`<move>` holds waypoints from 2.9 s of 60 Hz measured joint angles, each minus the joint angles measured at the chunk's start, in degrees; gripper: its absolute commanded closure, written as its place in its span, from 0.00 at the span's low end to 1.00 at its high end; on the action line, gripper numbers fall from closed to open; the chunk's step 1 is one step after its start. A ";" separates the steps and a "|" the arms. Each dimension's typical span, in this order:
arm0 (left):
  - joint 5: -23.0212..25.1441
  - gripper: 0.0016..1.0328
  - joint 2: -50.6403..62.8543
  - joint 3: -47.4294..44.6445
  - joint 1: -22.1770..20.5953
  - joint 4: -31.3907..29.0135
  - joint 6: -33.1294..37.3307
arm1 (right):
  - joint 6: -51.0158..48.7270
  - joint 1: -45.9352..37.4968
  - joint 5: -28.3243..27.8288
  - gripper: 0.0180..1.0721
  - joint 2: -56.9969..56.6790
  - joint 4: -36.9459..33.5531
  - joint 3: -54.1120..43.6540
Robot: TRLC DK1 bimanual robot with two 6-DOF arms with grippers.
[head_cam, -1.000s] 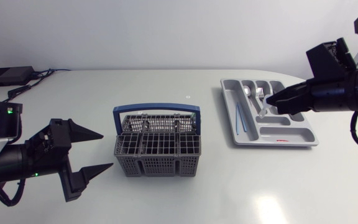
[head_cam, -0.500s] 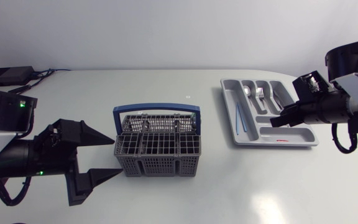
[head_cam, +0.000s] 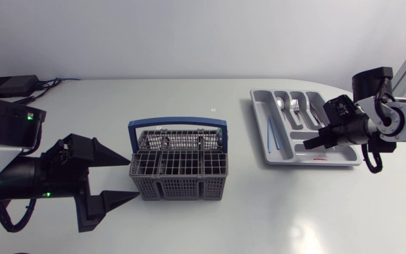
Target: Unload the cutlery basket into the drawer organizer.
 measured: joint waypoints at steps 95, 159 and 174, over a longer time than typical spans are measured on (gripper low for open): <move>-3.45 0.07 5.86 -5.92 0.57 3.69 5.18 | 13.79 21.11 -30.18 0.17 -1.11 -1.97 10.10; -6.67 0.07 29.31 3.13 5.95 20.11 5.66 | 14.49 26.93 -28.35 0.30 -6.45 -7.58 9.09; -4.83 0.32 18.40 3.02 12.31 7.50 11.91 | 11.23 18.99 -27.91 0.47 -8.52 -7.85 7.34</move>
